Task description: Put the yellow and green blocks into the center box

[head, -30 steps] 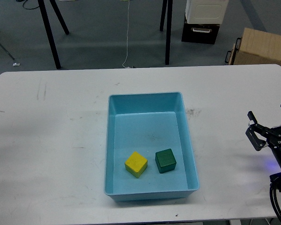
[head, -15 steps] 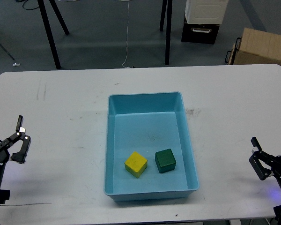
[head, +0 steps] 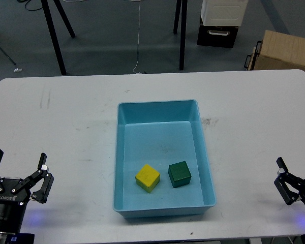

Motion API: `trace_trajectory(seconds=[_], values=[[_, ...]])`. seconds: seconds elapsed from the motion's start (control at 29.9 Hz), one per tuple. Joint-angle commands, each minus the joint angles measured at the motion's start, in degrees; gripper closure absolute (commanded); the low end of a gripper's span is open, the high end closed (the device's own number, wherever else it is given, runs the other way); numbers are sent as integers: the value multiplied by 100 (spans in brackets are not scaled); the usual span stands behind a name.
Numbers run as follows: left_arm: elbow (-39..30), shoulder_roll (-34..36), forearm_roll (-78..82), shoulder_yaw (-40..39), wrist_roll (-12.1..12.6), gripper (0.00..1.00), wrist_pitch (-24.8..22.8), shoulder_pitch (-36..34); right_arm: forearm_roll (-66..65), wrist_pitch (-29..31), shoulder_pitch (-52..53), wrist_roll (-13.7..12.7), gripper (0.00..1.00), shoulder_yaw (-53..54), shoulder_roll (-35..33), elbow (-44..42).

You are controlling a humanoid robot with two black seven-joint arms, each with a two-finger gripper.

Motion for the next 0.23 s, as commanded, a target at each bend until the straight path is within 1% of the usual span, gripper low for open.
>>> trace_trajectory(seconds=[0.0,0.2], values=[[123,0,-8,74,-26,0,0,2,-11,0,-1,-6,1,49,-8,-38],[105,0,-8,162,-26,0,0,-24,-11,0,8,2,1,128,-43,-38]])
